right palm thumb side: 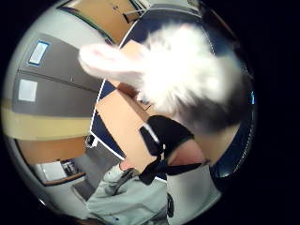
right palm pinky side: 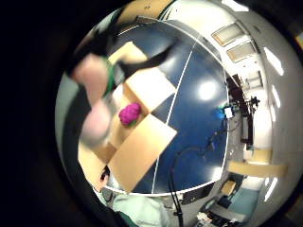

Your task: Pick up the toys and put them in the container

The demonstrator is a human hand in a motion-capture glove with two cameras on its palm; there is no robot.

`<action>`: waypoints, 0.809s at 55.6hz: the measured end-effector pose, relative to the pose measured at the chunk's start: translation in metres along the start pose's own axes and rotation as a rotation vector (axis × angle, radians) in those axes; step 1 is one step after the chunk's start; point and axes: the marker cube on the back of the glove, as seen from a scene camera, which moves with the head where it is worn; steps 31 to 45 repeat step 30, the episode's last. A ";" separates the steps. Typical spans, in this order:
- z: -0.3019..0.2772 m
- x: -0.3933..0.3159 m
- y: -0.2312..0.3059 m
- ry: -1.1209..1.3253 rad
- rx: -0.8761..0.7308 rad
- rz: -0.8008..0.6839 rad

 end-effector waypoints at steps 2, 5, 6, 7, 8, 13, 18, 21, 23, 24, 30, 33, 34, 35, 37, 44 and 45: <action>0.007 0.002 0.000 0.021 0.019 0.007; 0.017 0.013 -0.002 0.135 0.058 0.128; 0.019 0.017 -0.002 0.172 0.072 0.170; 0.020 0.018 -0.002 0.187 0.085 0.198; 0.021 0.018 -0.001 0.182 0.097 0.217; 0.019 0.015 0.014 0.166 0.136 0.159; 0.008 -0.010 0.044 -0.036 0.170 -0.119; 0.004 -0.009 0.055 -0.037 0.207 -0.082; 0.001 -0.009 0.066 -0.058 0.230 -0.094; -0.001 -0.010 0.072 -0.060 0.242 -0.115; -0.002 -0.005 0.106 0.004 0.296 -0.106; -0.002 -0.005 0.106 0.004 0.296 -0.106; -0.002 -0.005 0.106 0.004 0.296 -0.106; -0.002 -0.005 0.106 0.004 0.296 -0.106; -0.002 -0.005 0.106 0.004 0.296 -0.106; -0.002 -0.005 0.106 0.004 0.296 -0.106; -0.002 -0.005 0.106 0.004 0.296 -0.106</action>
